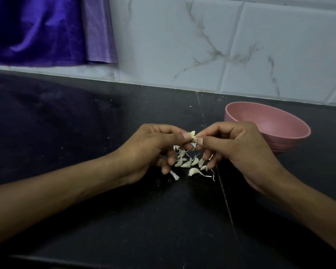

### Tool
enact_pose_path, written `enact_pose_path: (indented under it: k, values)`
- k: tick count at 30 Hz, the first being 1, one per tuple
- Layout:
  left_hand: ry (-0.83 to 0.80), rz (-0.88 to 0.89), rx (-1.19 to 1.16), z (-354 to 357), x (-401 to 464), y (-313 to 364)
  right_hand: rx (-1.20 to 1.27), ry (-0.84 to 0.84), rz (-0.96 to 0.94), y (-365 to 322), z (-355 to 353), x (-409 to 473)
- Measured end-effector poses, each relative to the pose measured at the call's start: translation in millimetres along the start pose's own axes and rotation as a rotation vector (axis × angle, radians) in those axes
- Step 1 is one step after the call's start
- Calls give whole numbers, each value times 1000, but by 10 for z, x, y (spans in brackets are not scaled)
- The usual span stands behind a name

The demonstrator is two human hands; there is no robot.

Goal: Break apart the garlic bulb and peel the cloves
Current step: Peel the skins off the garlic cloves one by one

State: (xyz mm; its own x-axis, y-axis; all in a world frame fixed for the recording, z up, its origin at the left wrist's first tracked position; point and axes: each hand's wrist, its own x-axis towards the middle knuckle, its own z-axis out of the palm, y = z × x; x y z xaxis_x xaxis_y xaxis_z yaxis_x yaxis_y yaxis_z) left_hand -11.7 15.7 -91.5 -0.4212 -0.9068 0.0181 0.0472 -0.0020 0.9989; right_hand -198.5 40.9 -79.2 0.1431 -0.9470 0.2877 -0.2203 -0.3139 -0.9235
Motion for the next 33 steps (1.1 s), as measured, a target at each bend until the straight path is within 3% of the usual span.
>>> enact_pose_path:
  k: [6, 33]
  values:
    - [-24, -79, -62, 16, 15, 37, -136, 3, -123, -3, -2, -10]
    - [-3, -161, -141, 75, -6, 79, -331, -18, -368, 47, -26, -35]
